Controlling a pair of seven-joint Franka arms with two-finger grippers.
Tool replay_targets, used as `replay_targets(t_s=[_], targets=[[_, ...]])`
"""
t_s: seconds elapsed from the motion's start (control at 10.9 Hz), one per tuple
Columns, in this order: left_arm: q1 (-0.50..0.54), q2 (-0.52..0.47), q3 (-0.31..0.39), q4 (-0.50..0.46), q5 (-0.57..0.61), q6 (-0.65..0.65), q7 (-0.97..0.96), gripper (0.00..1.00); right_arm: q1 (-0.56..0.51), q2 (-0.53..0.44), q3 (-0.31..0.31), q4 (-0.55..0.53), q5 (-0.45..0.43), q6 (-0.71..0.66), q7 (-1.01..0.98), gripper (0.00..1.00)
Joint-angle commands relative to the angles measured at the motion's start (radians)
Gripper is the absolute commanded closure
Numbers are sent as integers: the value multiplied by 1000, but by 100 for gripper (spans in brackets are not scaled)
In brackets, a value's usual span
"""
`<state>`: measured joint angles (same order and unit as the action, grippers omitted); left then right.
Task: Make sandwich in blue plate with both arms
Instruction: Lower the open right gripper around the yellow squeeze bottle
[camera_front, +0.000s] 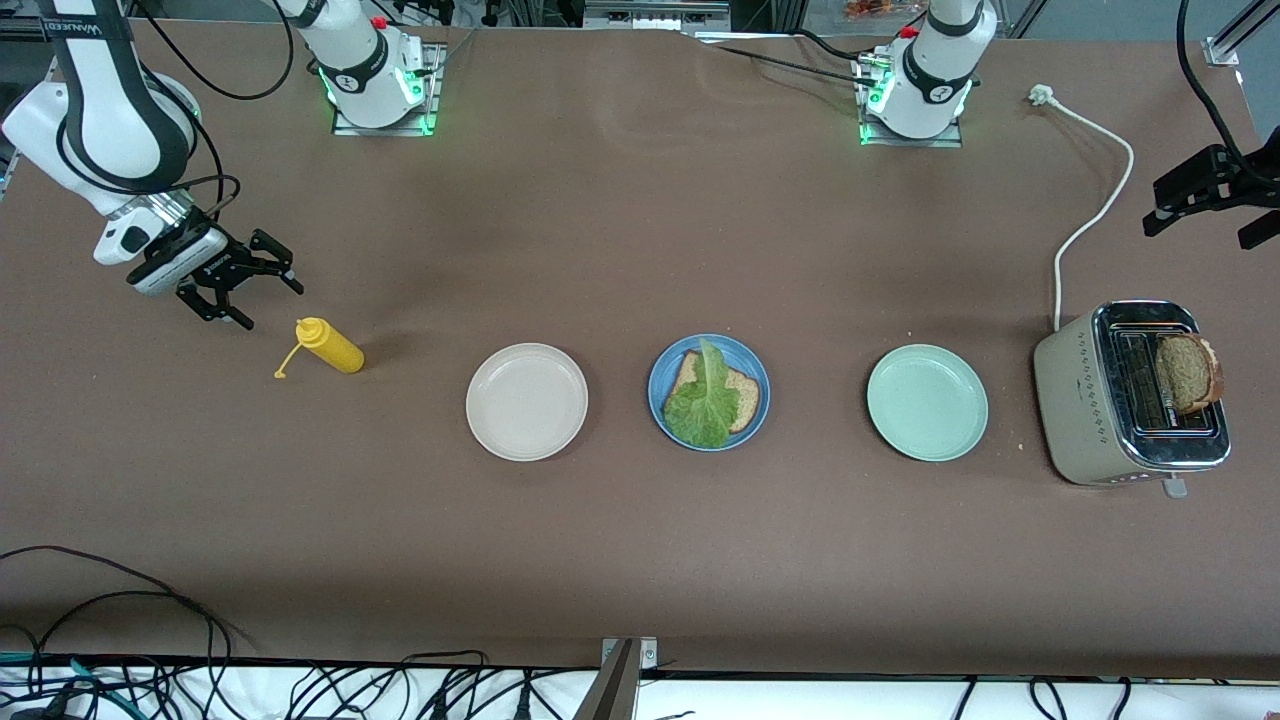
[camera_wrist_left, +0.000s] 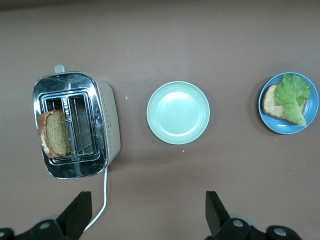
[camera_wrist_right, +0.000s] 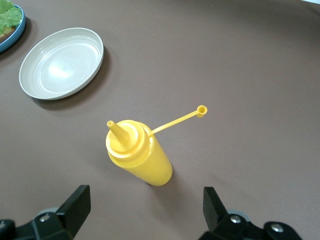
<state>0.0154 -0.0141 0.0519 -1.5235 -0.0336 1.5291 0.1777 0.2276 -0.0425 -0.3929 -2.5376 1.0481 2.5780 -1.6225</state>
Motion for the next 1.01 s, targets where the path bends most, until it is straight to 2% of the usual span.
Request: replay_targets(t_s=[0.0,0.18,0.64,0.92], targets=[[1,6,0,22,-17,-18,-9,0,2,7,-11,10,50,-24,-62,0],[3,6,0,22,-17,-18,-9,0,-14,27,-14,11,122,-47,-130,0],[3,6,0,22,-17,-18,-9,0,-33,125,-14,16,393,-130,-465,0],[5,6,3,22,-17,-20,-7,0,-50,182,-14,28,463,-186,-562,0]])
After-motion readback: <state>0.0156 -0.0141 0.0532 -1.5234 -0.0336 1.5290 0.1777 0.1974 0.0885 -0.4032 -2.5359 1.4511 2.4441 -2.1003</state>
